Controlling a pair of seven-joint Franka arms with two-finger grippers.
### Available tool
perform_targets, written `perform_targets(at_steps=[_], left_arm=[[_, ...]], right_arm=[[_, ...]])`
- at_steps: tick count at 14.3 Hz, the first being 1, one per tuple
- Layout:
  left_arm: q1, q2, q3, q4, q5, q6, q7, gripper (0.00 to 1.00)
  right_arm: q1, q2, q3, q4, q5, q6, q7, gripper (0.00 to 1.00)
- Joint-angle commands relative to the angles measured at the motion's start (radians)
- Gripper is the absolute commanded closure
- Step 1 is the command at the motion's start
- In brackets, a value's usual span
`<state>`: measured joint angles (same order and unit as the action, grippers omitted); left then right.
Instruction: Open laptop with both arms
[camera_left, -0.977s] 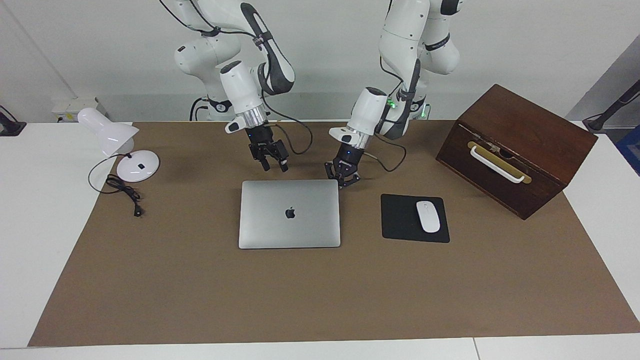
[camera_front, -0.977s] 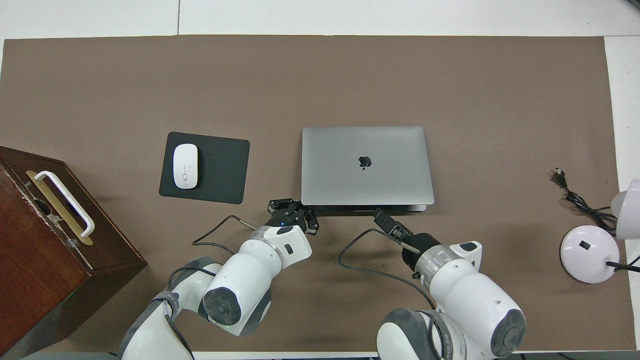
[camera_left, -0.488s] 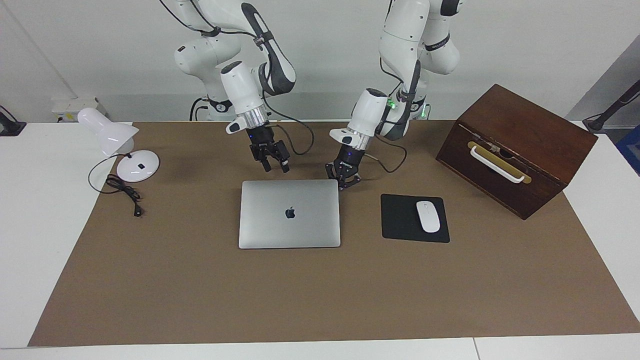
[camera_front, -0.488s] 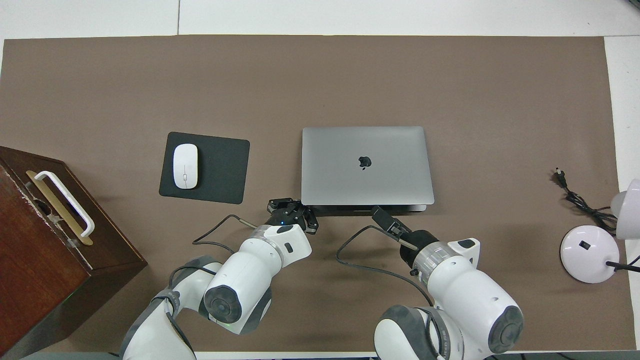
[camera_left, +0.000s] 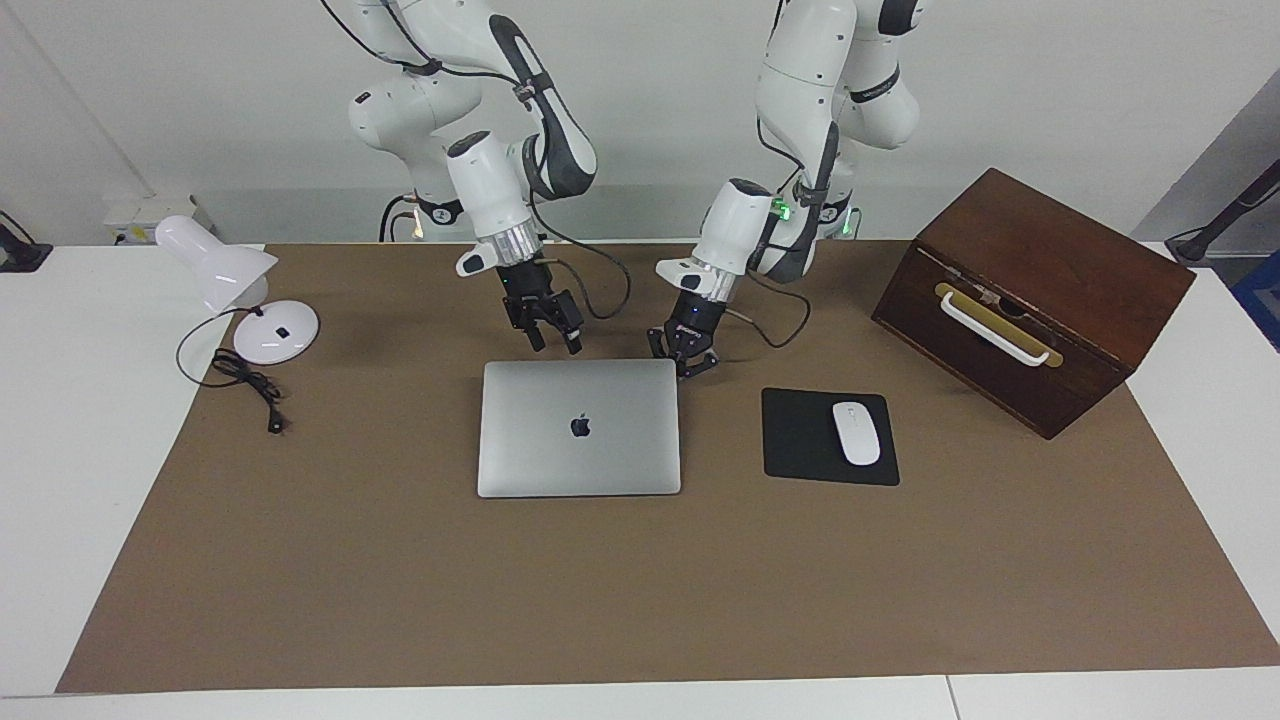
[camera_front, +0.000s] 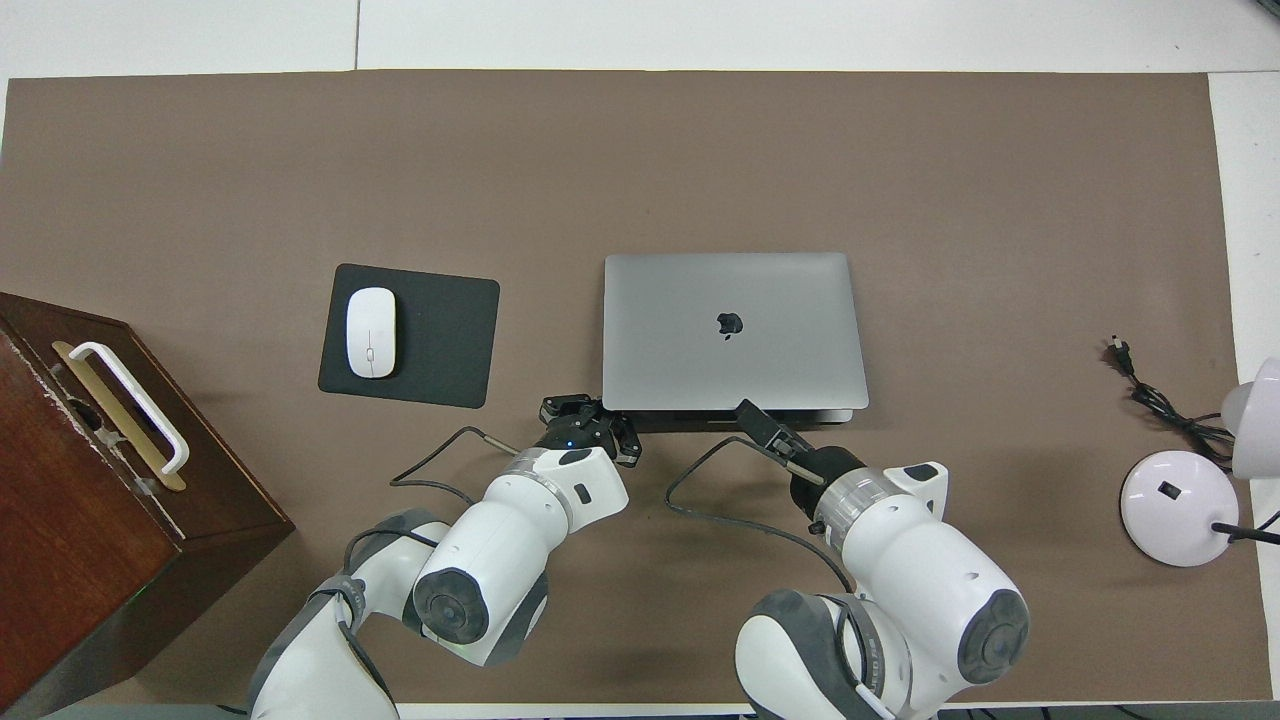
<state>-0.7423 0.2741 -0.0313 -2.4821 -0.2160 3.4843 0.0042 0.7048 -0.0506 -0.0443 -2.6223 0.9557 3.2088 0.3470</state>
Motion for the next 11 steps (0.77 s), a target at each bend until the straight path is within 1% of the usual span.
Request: perform_targets(at_steps=[1, 9, 11], left_arm=[[-0.011, 0.042, 0.002, 0.023, -0.008, 0.019, 0.019, 1.00], [-0.011, 0.042, 0.002, 0.023, -0.003, 0.019, 0.019, 1.00], [-0.011, 0.042, 0.002, 0.023, -0.005, 0.019, 0.019, 1.00]], right_arm=[[-0.027, 0.049, 0.003, 0.065, 0.021, 0.011, -0.008, 0.00], [-0.039, 0.078, 0.004, 0.133, 0.021, 0.000, -0.017, 0.00], [-0.038, 0.101, 0.004, 0.159, 0.021, 0.000, -0.010, 0.00]])
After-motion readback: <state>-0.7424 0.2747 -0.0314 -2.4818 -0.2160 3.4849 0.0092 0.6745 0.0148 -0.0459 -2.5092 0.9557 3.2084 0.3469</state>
